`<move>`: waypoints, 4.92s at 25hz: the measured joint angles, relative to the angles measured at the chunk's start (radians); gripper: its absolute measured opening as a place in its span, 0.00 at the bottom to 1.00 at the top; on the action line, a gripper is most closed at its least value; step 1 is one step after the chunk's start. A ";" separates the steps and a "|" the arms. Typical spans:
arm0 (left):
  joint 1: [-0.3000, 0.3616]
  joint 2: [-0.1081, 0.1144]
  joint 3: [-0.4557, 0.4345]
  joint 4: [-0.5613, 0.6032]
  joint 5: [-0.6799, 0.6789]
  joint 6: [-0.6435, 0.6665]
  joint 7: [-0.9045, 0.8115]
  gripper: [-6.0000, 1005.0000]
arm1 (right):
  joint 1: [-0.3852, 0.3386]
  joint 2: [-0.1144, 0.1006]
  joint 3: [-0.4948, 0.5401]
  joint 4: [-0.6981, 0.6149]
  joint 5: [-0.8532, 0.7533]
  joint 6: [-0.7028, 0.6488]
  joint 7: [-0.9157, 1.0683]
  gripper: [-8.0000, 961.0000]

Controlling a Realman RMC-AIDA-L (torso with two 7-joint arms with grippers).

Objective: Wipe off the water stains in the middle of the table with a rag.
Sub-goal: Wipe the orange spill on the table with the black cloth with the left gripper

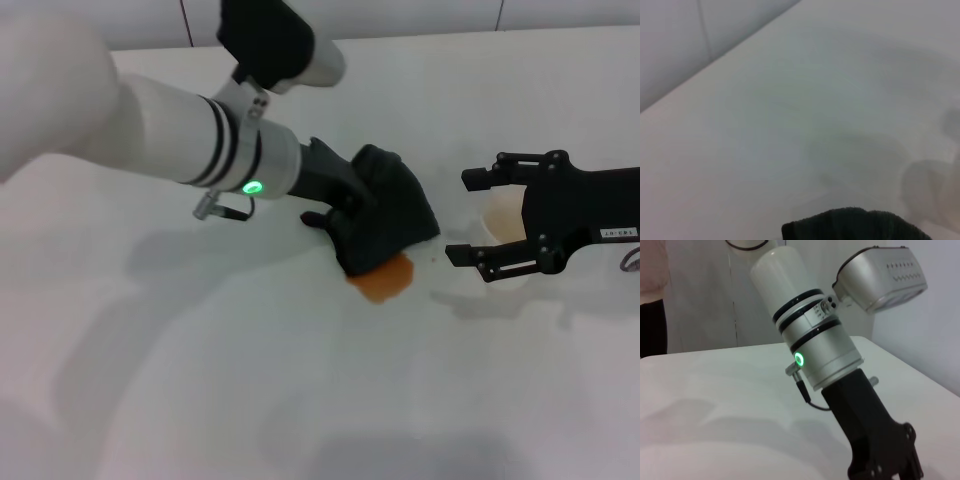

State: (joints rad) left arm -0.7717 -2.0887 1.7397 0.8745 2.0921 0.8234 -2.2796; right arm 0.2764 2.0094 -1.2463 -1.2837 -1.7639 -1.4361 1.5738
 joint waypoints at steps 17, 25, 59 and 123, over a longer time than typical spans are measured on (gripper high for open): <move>-0.081 0.004 0.127 -0.046 0.015 0.089 -0.042 0.08 | -0.001 0.000 0.003 0.011 0.000 -0.008 0.000 0.91; -0.083 0.002 0.126 -0.048 0.069 0.106 -0.059 0.08 | -0.002 -0.001 0.008 0.010 -0.002 -0.009 0.000 0.91; -0.143 -0.001 0.228 -0.034 0.265 -0.036 -0.257 0.08 | 0.006 -0.001 0.008 0.014 -0.009 -0.001 0.000 0.91; -0.079 -0.004 0.304 0.077 0.353 -0.156 -0.176 0.09 | 0.002 -0.003 0.025 0.024 -0.011 -0.009 -0.001 0.91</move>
State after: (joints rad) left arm -0.8509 -2.0922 2.0437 0.9517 2.4452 0.6670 -2.4552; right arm 0.2786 2.0063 -1.2211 -1.2594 -1.7749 -1.4446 1.5723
